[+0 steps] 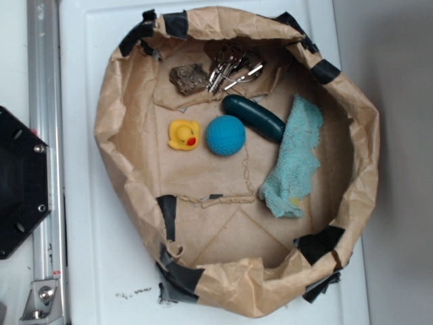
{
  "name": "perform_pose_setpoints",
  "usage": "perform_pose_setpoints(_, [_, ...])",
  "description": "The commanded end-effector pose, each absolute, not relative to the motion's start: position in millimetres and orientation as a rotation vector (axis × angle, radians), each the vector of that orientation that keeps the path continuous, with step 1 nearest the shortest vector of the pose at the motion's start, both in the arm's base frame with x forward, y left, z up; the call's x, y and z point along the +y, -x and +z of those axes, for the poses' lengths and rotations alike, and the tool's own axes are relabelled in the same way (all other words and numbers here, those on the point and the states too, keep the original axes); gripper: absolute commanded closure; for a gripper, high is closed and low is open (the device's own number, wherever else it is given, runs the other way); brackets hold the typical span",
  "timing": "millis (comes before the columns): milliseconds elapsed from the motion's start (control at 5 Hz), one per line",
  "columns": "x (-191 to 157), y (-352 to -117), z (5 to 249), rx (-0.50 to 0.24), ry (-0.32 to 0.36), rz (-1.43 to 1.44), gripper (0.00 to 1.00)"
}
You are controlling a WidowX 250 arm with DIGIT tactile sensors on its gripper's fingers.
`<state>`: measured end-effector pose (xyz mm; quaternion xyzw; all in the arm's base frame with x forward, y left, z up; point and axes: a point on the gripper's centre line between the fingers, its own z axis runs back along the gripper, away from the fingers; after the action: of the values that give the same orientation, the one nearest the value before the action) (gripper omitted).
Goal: Grab the blue cloth.
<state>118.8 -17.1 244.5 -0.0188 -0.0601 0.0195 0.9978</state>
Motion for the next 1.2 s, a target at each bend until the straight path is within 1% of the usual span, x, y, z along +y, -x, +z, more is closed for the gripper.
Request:
perform_pose_setpoints(0, [-17,-119,244,-0.12,0.038,0.039,0.0])
perform_pose_setpoints(200, [7,-169,208,-0.179,0.009,0.201,0.0])
perform_pose_setpoints(400, [8,-220,180,-0.256,0.037,0.242,0.0])
perform_pose_setpoints(600, [1,-256,156,-0.305,0.041,0.265,0.0])
perform_pose_setpoints(800, [-8,-279,135,-0.322,0.061,0.217,0.0])
perform_pose_setpoints(1000, [-4,-297,107,-0.301,0.049,0.252,0.0])
